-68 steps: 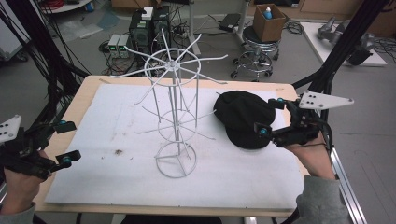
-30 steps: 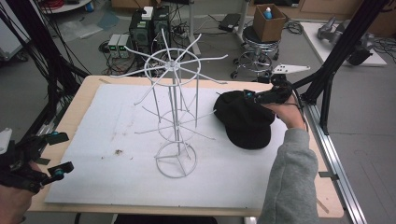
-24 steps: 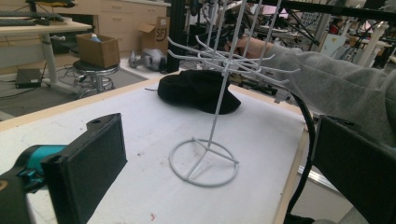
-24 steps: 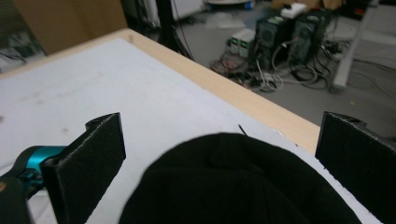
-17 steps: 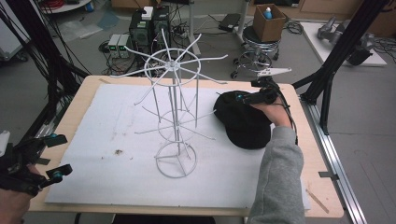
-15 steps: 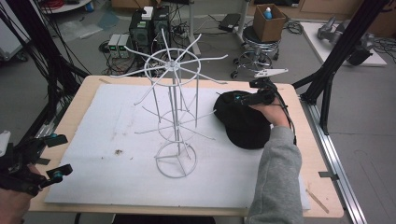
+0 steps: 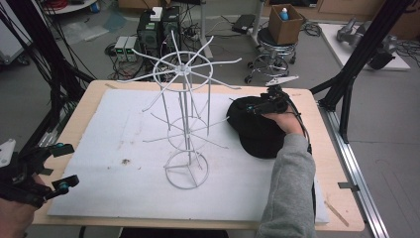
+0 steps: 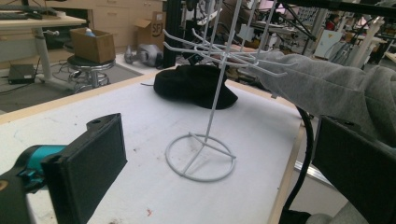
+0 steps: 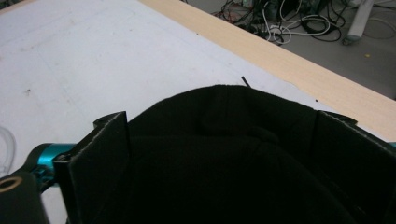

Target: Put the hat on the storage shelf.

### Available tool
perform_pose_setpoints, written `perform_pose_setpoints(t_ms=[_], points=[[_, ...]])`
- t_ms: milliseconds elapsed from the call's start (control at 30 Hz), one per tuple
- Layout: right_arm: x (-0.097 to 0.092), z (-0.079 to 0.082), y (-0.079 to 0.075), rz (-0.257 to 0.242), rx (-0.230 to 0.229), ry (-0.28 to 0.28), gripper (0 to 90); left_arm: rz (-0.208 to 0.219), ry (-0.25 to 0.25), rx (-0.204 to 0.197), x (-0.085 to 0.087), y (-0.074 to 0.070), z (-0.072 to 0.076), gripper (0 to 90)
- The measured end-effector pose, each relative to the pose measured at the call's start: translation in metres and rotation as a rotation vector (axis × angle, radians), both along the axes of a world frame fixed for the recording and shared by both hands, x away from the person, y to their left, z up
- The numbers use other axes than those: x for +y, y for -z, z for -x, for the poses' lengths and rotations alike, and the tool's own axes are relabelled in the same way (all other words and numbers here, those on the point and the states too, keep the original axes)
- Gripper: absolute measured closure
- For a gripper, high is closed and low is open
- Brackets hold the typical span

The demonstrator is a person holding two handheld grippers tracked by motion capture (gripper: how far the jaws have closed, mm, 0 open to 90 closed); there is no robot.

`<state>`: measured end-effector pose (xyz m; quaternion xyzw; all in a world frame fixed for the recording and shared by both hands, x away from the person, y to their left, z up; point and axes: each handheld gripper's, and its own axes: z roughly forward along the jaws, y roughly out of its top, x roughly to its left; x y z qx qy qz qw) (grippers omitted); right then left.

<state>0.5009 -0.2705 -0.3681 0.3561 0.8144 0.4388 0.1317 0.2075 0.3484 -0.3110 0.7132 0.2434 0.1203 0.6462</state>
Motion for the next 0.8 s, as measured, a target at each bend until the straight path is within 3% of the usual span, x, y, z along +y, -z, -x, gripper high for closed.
perform_pose_setpoints(t_ms=[100,200,367,500,800], points=[[0.002,-0.002,0.004,0.022,0.010,0.012,6.6,-0.006,-0.003,-0.001,-0.001,0.001,0.001,3.3],[0.003,-0.004,0.007,0.032,0.029,0.015,14.7,-0.019,-0.006,-0.026,-0.002,0.000,0.004,3.3],[0.005,-0.004,0.007,0.047,0.045,0.016,26.0,-0.014,-0.004,-0.023,-0.001,0.000,0.003,3.3],[0.003,-0.005,0.010,0.033,0.086,0.047,26.5,-0.007,-0.006,-0.022,0.000,-0.001,0.004,3.3],[0.001,-0.007,0.011,0.013,0.102,0.072,28.4,-0.006,-0.007,-0.018,0.000,0.000,0.003,3.3]])
